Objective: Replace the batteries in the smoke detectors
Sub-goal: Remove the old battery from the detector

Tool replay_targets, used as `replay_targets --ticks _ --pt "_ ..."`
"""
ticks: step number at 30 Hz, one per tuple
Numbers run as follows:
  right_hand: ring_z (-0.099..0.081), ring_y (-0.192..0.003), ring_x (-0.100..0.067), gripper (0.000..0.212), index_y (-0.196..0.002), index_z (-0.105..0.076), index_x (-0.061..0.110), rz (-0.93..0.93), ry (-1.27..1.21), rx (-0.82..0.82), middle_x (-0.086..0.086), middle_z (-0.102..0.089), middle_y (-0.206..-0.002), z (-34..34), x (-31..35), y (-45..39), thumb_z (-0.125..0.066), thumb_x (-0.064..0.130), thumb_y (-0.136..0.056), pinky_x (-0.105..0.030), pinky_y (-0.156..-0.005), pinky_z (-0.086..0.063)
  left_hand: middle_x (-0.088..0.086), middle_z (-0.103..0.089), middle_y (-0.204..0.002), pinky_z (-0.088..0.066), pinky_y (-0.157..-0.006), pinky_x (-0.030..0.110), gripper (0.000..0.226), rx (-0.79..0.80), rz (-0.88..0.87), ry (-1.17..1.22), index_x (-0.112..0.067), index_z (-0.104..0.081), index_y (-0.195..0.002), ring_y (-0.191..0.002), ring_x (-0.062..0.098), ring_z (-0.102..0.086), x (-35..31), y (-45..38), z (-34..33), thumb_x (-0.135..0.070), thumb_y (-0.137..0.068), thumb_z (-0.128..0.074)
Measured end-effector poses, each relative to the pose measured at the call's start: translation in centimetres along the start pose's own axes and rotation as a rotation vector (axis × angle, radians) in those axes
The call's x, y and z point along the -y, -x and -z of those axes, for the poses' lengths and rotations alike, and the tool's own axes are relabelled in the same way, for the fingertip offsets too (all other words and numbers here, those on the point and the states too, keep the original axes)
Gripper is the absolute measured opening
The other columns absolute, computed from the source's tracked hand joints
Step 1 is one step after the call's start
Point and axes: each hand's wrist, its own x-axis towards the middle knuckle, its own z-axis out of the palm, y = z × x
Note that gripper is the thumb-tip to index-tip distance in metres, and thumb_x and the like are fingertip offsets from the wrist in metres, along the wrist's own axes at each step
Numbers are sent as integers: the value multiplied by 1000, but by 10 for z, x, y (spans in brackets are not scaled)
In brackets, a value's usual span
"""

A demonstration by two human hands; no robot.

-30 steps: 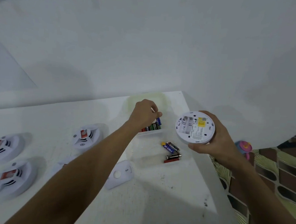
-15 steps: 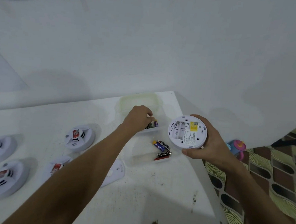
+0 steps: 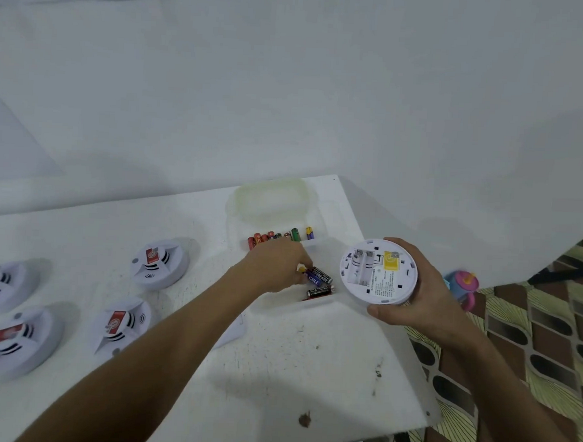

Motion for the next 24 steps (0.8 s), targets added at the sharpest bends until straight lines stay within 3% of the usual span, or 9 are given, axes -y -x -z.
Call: replay_targets --ticks 3,6,9,13,16,20,24 --pt "-58 -115 -5 85 -127 -48 32 -7 6 -1 21 -62 -118 3 -2 7 -86 9 -54 -12 -86 -49 -1 -69 -94 -54 -74 33 28 20 -3 -102 -25 -70 -116 -87 17 -58 0 -5 -5 -37 -91 -62" --pt "-59 -114 -3 84 -127 -48 29 -26 -8 3 21 -62 -116 5 -2 13 -85 6 -56 -11 -84 -49 2 -69 -95 -50 -68 31 28 14 18 -127 -24 -71 -114 -90 21 -61 -3 -9 -9 -37 -91 -62" --pt "-58 -113 -2 84 -128 -47 28 -34 -20 14 21 -62 -116 6 -3 16 -84 5 -56 -10 -83 -49 5 -67 -97 -41 -66 28 27 40 46 -130 -16 -70 -109 -92 22 -61 -8 -11 -11 -36 -92 -61" --pt "-57 -116 -4 84 -128 -47 29 -31 -11 28 21 -61 -117 4 -2 15 -85 7 -56 -12 -86 -49 3 -59 -85 -39 -62 29 24 -18 23 -212 -11 -69 -103 -77 19 -55 -9 -7 -19 -26 -98 -51" --pt "-58 -116 -6 85 -127 -47 32 -22 -2 24 20 -61 -118 1 -1 11 -86 9 -56 -14 -86 -50 3 -62 -96 -42 -63 29 25 -63 -20 -263 -13 -69 -104 -83 20 -61 -3 -2 -23 -24 -100 -47" --pt "-58 -115 -5 85 -126 -48 34 -2 7 30 20 -62 -118 -6 1 6 -87 10 -55 -14 -87 -50 5 -64 -98 -43 -64 30 18 -69 -46 -233 -13 -64 -106 -88 21 -61 -1 -3 -21 -22 -98 -51" --pt "-58 -113 -1 85 -125 -48 31 6 -5 28 25 -62 -115 -13 3 2 -86 8 -53 -11 -85 -49 1 -65 -87 -40 -62 28 23 -10 0 -134 -16 -71 -107 -74 17 -55 2 -5 -23 -27 -97 -53"
